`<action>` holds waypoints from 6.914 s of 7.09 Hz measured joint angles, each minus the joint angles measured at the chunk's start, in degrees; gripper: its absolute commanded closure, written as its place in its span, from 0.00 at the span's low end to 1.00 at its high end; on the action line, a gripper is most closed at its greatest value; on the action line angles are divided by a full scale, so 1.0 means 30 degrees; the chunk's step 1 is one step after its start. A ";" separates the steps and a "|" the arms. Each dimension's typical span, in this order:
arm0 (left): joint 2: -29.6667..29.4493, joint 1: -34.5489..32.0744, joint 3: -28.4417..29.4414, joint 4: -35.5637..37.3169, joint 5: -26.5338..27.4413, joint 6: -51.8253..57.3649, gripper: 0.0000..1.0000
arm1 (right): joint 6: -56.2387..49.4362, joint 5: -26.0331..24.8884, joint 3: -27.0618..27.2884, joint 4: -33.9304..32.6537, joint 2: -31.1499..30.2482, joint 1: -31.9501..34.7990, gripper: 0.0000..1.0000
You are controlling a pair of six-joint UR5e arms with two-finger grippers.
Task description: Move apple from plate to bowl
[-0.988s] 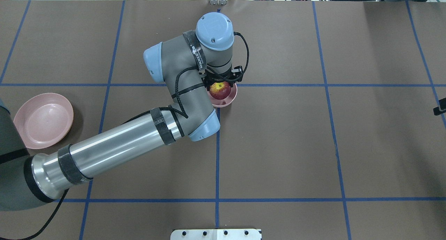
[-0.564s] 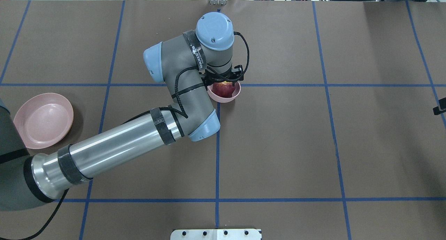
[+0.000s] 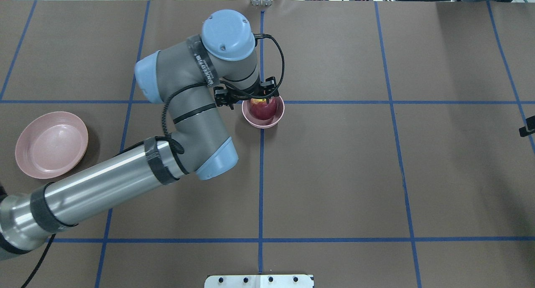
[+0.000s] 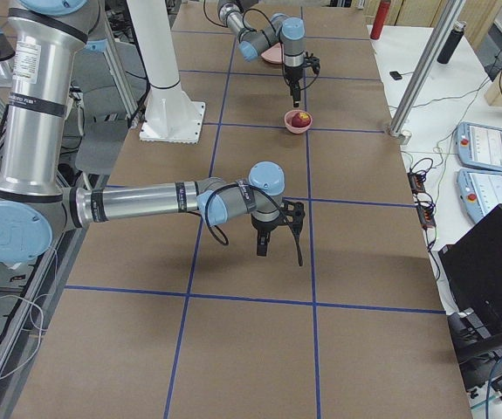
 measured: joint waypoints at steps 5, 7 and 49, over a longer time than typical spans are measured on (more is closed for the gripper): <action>0.8801 -0.4319 -0.8558 0.2962 -0.3359 0.9583 0.02 | -0.1167 -0.0315 0.0077 -0.0194 0.0112 0.1286 0.00; 1.2838 -0.7307 -1.0047 0.3080 -0.4614 1.5656 0.02 | -0.1224 -0.0342 0.0084 -0.0211 0.0262 0.1456 0.00; 1.7432 -1.3079 -0.7816 -0.0115 -0.7943 1.8463 0.02 | -0.7249 -0.0520 -0.0273 -0.4659 0.1944 0.2730 0.00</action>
